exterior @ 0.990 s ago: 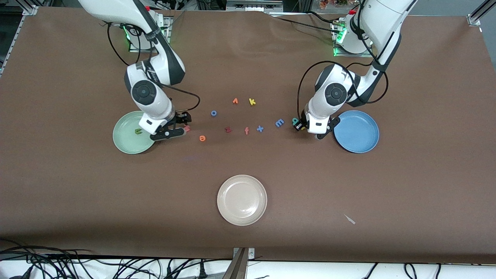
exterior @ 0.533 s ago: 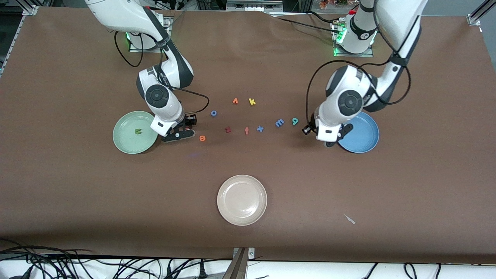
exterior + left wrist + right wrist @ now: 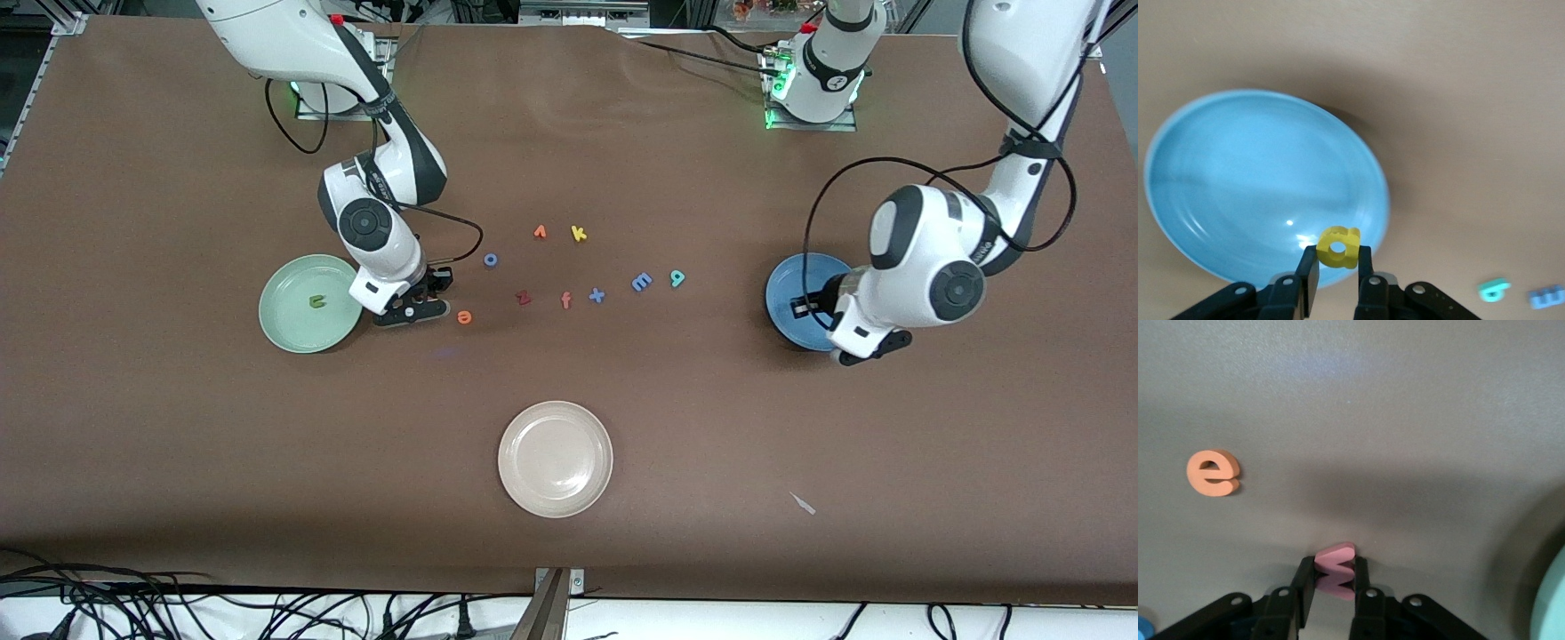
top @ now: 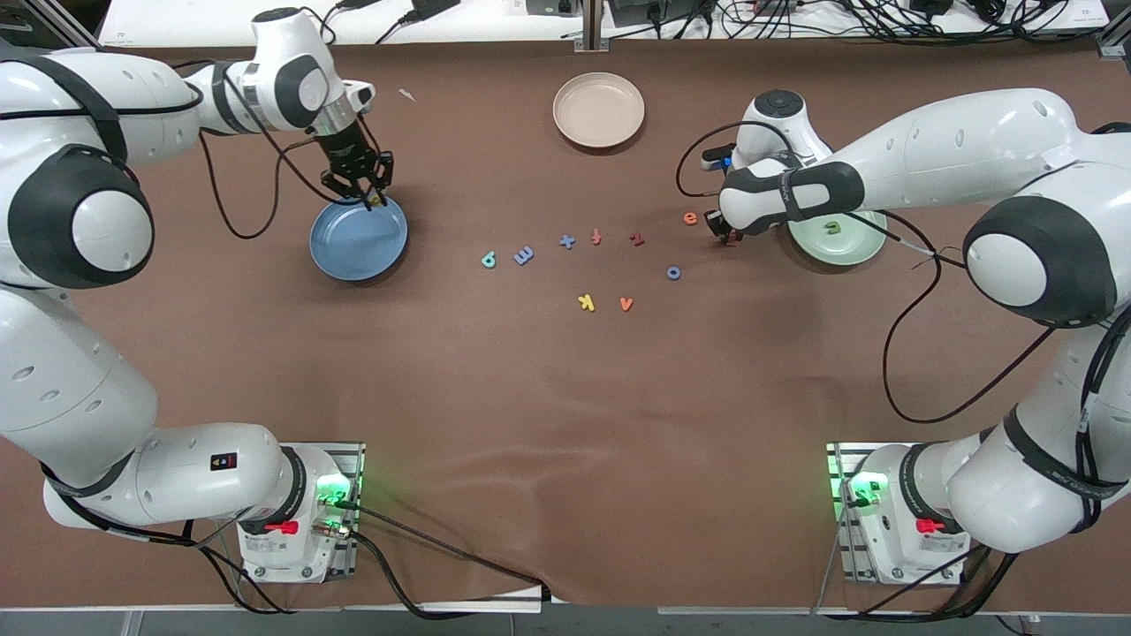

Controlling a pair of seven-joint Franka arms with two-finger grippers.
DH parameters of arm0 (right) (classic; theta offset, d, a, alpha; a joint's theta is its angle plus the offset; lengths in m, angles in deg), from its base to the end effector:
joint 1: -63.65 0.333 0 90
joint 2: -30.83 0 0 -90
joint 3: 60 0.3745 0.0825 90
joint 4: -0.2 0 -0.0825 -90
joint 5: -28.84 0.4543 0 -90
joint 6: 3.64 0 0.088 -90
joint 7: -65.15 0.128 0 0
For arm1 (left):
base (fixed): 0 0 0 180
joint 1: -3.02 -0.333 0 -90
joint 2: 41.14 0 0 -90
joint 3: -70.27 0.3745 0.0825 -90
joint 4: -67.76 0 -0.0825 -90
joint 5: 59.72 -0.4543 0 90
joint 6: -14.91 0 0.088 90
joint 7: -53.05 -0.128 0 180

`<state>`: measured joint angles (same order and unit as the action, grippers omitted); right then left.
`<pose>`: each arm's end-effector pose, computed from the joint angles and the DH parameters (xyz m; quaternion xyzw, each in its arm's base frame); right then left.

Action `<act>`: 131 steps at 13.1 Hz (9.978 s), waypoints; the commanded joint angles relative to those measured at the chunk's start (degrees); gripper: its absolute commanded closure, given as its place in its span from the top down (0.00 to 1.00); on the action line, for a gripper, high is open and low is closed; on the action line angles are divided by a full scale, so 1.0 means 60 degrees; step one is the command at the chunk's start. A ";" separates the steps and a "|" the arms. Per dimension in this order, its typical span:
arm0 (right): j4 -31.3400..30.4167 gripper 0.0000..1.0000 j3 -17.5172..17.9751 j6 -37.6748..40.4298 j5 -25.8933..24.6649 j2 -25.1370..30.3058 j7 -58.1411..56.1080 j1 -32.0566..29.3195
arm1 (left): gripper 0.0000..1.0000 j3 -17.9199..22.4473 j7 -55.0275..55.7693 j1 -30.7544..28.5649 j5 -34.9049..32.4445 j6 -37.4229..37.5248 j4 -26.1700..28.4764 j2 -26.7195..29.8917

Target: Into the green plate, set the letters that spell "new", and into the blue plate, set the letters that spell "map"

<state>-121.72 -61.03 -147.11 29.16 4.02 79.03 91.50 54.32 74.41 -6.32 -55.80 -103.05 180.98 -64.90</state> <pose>0.5577 0.2817 0.1491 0.9928 0.1110 -0.0421 0.0183 0.6356 -0.0759 0.2274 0.9725 0.1490 -0.1736 0.0431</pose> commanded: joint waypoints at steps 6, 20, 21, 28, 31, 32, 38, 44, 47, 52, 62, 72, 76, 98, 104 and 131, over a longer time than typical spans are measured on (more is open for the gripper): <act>0.0207 0.03 -0.0573 0.0954 0.0094 0.1009 -0.0219 0.0001 | 0.90 -0.0140 -0.0587 -0.0129 -0.0669 -0.0262 -0.0061 -0.0845; -0.1552 0.90 -0.2494 0.1089 0.0109 0.1816 -0.2550 -0.0028 | 1.00 -0.2396 0.3627 0.0542 -0.0537 -0.1343 0.0012 -0.0448; -0.1289 0.90 -0.2465 0.1350 0.0109 0.1817 -0.2418 0.0015 | 1.00 -0.2381 0.4009 0.0763 -0.0551 -0.1578 0.0027 -0.0595; 0.2562 0.87 -0.0460 0.3024 0.0109 -0.0069 0.3188 0.0440 | 0.96 -0.2352 0.4921 0.1731 -0.1104 -0.3646 0.1301 -0.0977; 0.2888 0.83 -0.0238 0.2032 0.0138 -0.0789 0.3457 0.0601 | 0.90 -0.2381 0.4950 0.1732 -0.1972 -0.3646 0.1579 -0.1094; 0.2888 0.81 -0.0180 0.1563 0.0196 -0.1023 0.3457 0.0732 | 0.89 -0.2381 0.4950 0.1717 -0.1972 -0.3675 0.1580 -0.1138; 0.2830 0.77 -0.0135 0.1192 0.0197 -0.1419 0.3472 0.0836 | 0.66 -0.2366 0.5009 0.1732 -0.1958 -0.4069 0.1463 -0.1328; 0.2800 0.62 -0.0135 0.0709 0.0197 -0.1640 0.3487 0.1012 | 0.48 -0.2352 0.5009 0.1732 -0.1972 -0.4085 0.1463 -0.1416; 0.2786 0.23 -0.0135 0.0752 0.0197 -0.1626 0.3457 0.0997 | 0.37 -0.2337 0.4994 0.1746 -0.1972 -0.4085 0.1448 -0.1490; 0.2800 0.09 -0.0237 0.1204 0.0197 -0.1174 0.3268 0.0939 | 0.19 -0.2337 0.4980 0.1717 -0.1972 -0.4085 0.1448 -0.1475; 0.0798 0.10 -0.4306 0.3404 0.1730 0.1010 -0.4942 0.0821 | 0.12 -0.2381 0.4906 0.1469 -0.1972 -0.3413 0.1215 -0.0685; 0.0322 1.00 -0.4852 0.3253 0.2145 0.0863 -0.5917 0.0558 | 0.12 -0.2440 0.1470 -0.0550 -0.1811 0.1171 -0.0793 -0.0186; 0.2620 1.00 -0.4867 0.6006 0.1969 0.0865 -0.5888 0.0543 | 0.12 -0.2410 -0.0700 -0.1708 -0.1913 0.1262 -0.0706 -0.0273; 0.3131 1.00 0.0321 0.7668 0.0151 0.5362 -0.1521 -0.5287 | 1.00 -0.2498 -0.1642 -0.2458 -0.2485 0.0543 -0.1657 -0.1168; 0.4221 1.00 0.0202 0.9088 -0.0080 0.5010 -0.2754 -0.5303 | 1.00 -0.3054 -0.1612 -0.2443 -0.2441 0.1408 -0.2229 -0.0933; 0.4411 1.00 0.0275 0.8839 -0.0008 0.4688 -0.2710 -0.5155 | 1.00 -0.3729 0.5271 0.0955 -0.2543 -0.0494 -0.2229 -0.1870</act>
<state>-96.16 -59.40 -94.40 28.17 32.31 63.46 60.69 31.61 103.74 -1.53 -69.81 -104.35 168.13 -75.12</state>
